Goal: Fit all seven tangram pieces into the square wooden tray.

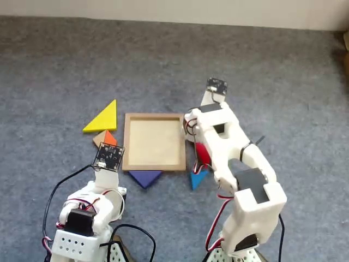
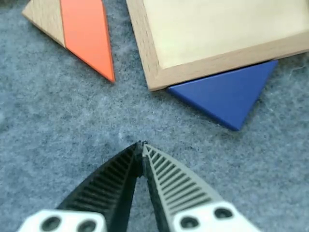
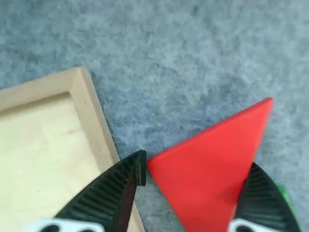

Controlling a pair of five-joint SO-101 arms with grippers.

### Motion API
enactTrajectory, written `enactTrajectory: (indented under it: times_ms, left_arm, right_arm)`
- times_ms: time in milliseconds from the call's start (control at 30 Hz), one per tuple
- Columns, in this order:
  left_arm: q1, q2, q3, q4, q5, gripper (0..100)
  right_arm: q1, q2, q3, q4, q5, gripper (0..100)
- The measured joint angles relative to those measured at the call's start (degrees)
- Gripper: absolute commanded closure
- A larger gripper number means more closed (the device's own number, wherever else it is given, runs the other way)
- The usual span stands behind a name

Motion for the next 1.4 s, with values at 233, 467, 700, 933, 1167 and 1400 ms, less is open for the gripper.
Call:
enactTrajectory:
  times_ms: [233,467,700,933,1167,1400]
  left_arm:
    - [0.00,0.00,0.00,0.00,0.00,99]
    - [0.00,0.00,0.00,0.00,0.00,99]
    - [0.00,0.00,0.00,0.00,0.00,99]
    - [0.00,0.00,0.00,0.00,0.00,99]
    - [0.00,0.00,0.00,0.00,0.00,99]
    - [0.00,0.00,0.00,0.00,0.00,99]
  right_arm:
    - [0.00,4.92,-4.31,3.43,0.00,69.9]
    - [0.18,6.95,-12.22,13.36,0.18,69.9]
    - [1.58,8.18,-19.34,23.74,0.35,69.9]
    - [1.49,8.18,-28.40,32.79,4.31,69.9]
    - [0.97,8.18,-29.71,32.97,4.84,69.7]
    - [0.09,11.43,-29.80,29.01,4.84,69.5]
